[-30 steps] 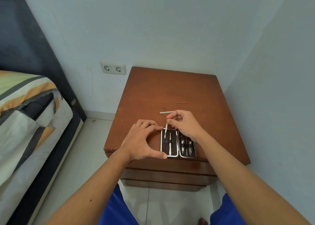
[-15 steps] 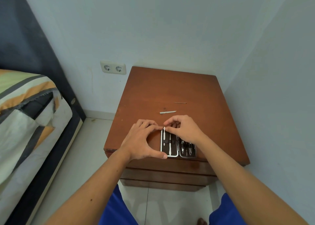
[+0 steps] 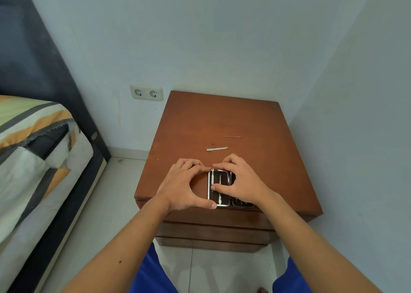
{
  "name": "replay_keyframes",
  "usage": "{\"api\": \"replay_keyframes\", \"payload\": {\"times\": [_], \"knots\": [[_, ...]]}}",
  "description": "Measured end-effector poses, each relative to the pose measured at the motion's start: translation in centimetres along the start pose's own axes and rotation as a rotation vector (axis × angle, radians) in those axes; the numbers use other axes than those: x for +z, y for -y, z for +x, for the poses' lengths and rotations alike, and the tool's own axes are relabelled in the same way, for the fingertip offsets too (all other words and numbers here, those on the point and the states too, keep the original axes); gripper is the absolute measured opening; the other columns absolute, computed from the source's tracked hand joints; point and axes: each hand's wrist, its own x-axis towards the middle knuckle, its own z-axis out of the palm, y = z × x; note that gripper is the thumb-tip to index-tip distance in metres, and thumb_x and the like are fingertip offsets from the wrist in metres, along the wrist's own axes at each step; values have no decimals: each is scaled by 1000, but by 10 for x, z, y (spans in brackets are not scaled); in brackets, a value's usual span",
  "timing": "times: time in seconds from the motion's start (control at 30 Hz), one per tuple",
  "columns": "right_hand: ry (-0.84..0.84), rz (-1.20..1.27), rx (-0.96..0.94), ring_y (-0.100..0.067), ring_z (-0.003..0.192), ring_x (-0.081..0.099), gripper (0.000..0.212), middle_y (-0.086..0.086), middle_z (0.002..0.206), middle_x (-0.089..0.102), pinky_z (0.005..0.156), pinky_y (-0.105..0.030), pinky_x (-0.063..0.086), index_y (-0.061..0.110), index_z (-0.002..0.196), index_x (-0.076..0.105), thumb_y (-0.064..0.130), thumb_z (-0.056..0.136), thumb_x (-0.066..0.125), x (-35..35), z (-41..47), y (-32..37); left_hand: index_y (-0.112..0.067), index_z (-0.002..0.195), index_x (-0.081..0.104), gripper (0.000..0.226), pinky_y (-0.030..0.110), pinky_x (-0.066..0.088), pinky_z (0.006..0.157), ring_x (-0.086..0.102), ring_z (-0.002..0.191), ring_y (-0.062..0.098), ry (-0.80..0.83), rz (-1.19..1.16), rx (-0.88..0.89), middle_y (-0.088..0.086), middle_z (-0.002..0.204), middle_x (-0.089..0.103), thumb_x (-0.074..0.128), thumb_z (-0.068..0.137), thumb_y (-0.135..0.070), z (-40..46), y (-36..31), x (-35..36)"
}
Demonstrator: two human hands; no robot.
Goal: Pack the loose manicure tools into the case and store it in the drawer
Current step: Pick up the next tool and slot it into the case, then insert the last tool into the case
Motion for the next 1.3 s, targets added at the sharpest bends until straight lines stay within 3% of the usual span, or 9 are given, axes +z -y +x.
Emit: {"api": "replay_keyframes", "payload": {"times": [0.23, 0.4, 0.6, 1.13, 1.3], "knots": [[4, -109, -62, -11, 109, 47, 60, 13, 117, 51, 98, -27, 46, 30, 133, 70, 61, 83, 73, 0, -6, 4, -45, 144, 51, 105, 34, 30, 115, 28, 132, 1, 3, 8, 6, -26, 139, 41, 70, 55, -95, -1, 0, 0], [31, -167, -91, -12, 110, 46, 53, 11, 118, 49, 97, -32, 49, 26, 123, 75, 60, 84, 69, -2, -7, 9, -44, 144, 52, 104, 33, 30, 115, 28, 132, 1, 0, -3, 9, -26, 139, 41, 72, 54, -94, 0, 0, 0], [24, -124, -73, -12, 112, 44, 64, 12, 119, 49, 99, -30, 46, 28, 126, 75, 70, 78, 70, -1, -10, 11, -43, 144, 52, 105, 34, 31, 115, 28, 132, 2, -2, 17, 16, -26, 139, 41, 70, 54, -96, -1, 1, 1], [73, -83, -66, -9, 115, 41, 65, 15, 120, 46, 102, -27, 43, 34, 128, 71, 68, 73, 78, -6, -9, 11, -43, 144, 52, 106, 31, 29, 113, 27, 132, 0, 6, 7, 12, -27, 139, 40, 70, 54, -96, 0, -1, -1], [-64, 10, -19, -6, 108, 51, 42, 20, 110, 55, 96, -21, 41, 36, 118, 75, 60, 84, 75, -11, 2, 5, -45, 143, 52, 105, 31, 28, 114, 28, 131, 0, -7, 9, 20, -28, 137, 41, 72, 53, -94, -1, -2, -2]]}}
